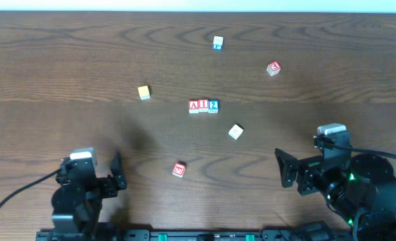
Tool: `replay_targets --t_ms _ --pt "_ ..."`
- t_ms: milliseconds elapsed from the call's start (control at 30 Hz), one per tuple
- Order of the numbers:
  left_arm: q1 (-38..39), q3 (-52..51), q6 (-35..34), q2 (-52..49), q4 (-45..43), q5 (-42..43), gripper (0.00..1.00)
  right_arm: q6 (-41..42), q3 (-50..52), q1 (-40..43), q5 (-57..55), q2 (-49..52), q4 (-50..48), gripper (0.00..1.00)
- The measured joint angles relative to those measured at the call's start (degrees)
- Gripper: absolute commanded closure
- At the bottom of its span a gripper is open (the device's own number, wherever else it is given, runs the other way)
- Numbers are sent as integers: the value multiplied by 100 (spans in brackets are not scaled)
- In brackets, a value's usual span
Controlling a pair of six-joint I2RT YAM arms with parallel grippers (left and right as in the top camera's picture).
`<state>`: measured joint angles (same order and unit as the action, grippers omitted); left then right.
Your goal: Spell out Ai2
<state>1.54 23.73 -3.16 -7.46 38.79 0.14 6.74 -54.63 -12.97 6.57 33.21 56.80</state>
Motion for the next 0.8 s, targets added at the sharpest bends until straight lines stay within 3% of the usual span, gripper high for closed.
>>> replay_targets --t_ms 400,800 --pt "-4 -1471 46 629 -855 -15 5 0 0 0 -2 0 0 1" --pt "-4 -1480 195 667 -909 -17 5 0 2 0 -2 2 0 1"
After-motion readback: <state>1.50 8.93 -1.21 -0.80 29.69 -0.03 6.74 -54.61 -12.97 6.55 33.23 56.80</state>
